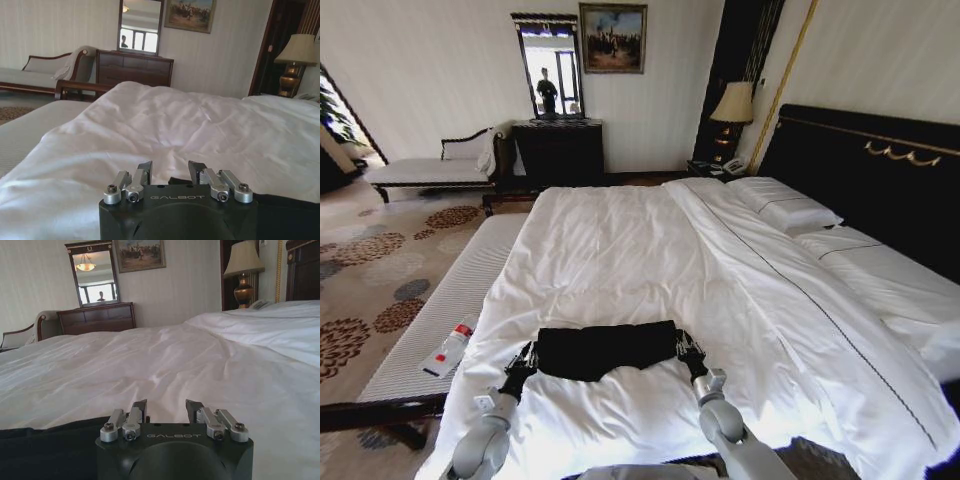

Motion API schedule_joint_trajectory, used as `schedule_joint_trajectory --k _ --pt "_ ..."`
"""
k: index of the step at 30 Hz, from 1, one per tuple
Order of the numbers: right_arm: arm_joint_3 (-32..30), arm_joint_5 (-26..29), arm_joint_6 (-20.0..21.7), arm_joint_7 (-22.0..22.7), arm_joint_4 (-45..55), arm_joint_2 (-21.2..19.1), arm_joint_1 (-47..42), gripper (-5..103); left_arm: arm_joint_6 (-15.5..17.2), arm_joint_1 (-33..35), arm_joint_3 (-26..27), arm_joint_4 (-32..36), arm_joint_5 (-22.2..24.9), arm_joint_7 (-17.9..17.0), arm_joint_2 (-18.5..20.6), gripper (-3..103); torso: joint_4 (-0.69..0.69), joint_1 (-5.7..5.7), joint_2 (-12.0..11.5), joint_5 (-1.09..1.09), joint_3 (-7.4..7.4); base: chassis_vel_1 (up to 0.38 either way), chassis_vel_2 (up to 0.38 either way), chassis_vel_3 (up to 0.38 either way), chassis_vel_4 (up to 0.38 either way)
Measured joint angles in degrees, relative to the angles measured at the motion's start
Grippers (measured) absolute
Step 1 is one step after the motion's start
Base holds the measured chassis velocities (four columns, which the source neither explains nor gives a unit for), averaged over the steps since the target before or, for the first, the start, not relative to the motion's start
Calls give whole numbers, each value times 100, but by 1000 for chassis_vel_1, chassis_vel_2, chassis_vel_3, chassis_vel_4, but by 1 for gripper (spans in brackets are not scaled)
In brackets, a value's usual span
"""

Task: Fold the clothes on the bed.

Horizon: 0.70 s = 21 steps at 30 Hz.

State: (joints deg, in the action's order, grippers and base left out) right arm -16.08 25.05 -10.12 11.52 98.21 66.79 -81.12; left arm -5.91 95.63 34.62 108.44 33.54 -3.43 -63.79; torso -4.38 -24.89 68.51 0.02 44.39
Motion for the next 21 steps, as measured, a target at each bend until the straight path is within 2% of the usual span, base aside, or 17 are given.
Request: schedule_joint_trajectory --k 3,4,6,7,8,9,10,12,13,14,15,17,18,20,21 --pt "-101 -68 54 0 176 -187 -64 50 -3 178 191 170 43 10 -25 50 -1 0 0 0 0 0 0 0 0" --pt "-126 -245 96 2 234 -371 -36 56 -15 306 311 256 61 19 -39 55 1 1 1 0 -1 0 0 0 0" --pt "-32 -1125 123 -24 50 -889 382 66 -60 599 528 335 -63 29 -68 66 5 1 1 -3 -1 0 0 0 0" --pt "33 -1392 98 -66 -64 -1007 550 66 -74 668 560 356 -115 30 -79 66 6 2 1 -5 -1 0 0 0 0" --pt "33 -1392 98 -66 -64 -1007 550 66 -74 668 560 356 -115 30 -79 66 6 2 1 -5 -1 0 0 0 0" --pt "120 -1657 43 -133 -200 -1120 743 71 -90 779 587 402 -172 50 -96 72 2 1 1 -2 -1 0 0 0 0" --pt "325 -2410 -215 -319 -648 -1300 1300 77 -117 1040 616 551 -232 117 -146 77 6 0 0 -2 0 0 0 0 0" --pt "579 -3683 -749 -519 -1321 -1354 1945 88 -184 1355 622 738 -301 232 -255 88 7 0 0 -1 1 0 0 0 0" --pt "579 -3683 -749 -519 -1321 -1354 1945 88 -184 1355 622 738 -301 232 -255 88 7 0 0 -1 1 0 0 0 0" --pt "699 -4115 -961 -562 -1556 -1346 2182 88 -213 1468 619 795 -340 280 -301 88 5 -1 -1 2 1 0 0 0 0" --pt "880 -4737 -1269 -591 -1933 -1305 2572 97 -276 1639 595 861 -418 351 -372 92 6 0 0 3 1 0 0 0 0" --pt "1100 -5547 -1724 -591 -2455 -1195 3091 99 -376 1860 526 895 -525 403 -426 99 3 0 0 -4 0 0 0 0 0" --pt "1100 -5547 -1724 -591 -2455 -1195 3091 99 -376 1860 526 895 -525 403 -426 99 3 0 0 -4 0 0 0 0 0" --pt "1297 -6392 -2237 -515 -3014 -1006 3644 100 -473 2074 439 969 -593 404 -461 100 0 0 0 1 1 0 0 0 0" --pt "1377 -6767 -2422 -466 -3249 -897 3915 100 -501 2207 389 1076 -581 390 -501 100 7 0 0 -4 0 0 0 0 0"
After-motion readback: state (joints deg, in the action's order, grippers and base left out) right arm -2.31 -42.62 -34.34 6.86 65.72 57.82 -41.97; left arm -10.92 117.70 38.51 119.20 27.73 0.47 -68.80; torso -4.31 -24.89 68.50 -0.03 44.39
